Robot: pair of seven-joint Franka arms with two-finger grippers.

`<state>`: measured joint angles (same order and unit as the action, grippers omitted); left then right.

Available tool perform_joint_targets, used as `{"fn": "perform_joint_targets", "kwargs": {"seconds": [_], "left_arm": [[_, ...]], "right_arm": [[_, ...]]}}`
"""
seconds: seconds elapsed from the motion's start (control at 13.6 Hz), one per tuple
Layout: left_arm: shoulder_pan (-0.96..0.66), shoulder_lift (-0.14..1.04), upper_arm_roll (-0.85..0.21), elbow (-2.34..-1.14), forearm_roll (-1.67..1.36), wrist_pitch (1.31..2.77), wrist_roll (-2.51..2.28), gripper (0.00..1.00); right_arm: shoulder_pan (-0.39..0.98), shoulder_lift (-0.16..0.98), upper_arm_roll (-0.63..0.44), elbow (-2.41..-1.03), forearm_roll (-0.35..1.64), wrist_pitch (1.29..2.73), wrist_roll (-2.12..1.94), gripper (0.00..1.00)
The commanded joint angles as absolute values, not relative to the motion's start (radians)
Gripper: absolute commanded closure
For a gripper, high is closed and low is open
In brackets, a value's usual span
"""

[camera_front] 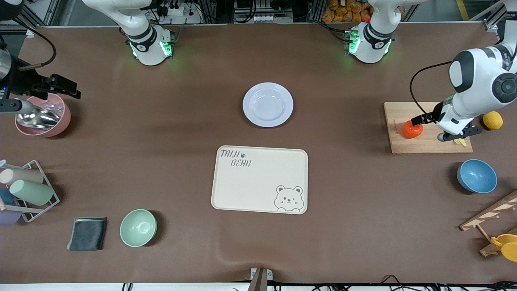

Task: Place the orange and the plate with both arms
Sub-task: 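Lower the left gripper onto the orange on the cutting board, then grasp the orange with the left gripper while the right gripper reaches forward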

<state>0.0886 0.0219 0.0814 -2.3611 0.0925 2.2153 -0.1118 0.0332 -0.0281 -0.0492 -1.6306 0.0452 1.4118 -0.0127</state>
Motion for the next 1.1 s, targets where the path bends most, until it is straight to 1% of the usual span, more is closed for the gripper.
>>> {"fn": "perform_joint_targets", "kwargs": {"seconds": [0.0, 0.15, 0.37, 0.51, 0.73, 1.03], "left_arm": [[0.127, 0.038, 0.077, -2.407, 0.115, 2.295, -0.094, 0.0], [0.132, 0.061, 0.077, -2.407, 0.115, 2.315, -0.094, 0.0], [0.133, 0.107, 0.077, -2.407, 0.115, 2.353, -0.094, 0.0], [0.135, 0.143, 0.077, -2.413, 0.115, 2.396, -0.094, 0.0], [0.152, 0.181, 0.077, -2.414, 0.115, 2.44, -0.094, 0.0], [0.153, 0.204, 0.077, -2.414, 0.115, 2.447, -0.094, 0.0]], "right_arm": [[0.046, -0.043, -0.051, -1.658, 0.063, 1.407, -0.017, 0.0], [0.077, -0.037, -0.051, -1.66, 0.063, 1.407, -0.015, 0.0], [0.091, -0.019, -0.052, -1.663, 0.136, 1.405, -0.014, 0.0], [0.113, -0.017, -0.052, -1.683, 0.15, 1.413, -0.003, 0.0], [0.106, -0.008, -0.052, -1.715, 0.198, 1.414, -0.003, 0.0], [0.098, -0.003, -0.054, -1.74, 0.232, 1.417, -0.003, 0.0]]}}
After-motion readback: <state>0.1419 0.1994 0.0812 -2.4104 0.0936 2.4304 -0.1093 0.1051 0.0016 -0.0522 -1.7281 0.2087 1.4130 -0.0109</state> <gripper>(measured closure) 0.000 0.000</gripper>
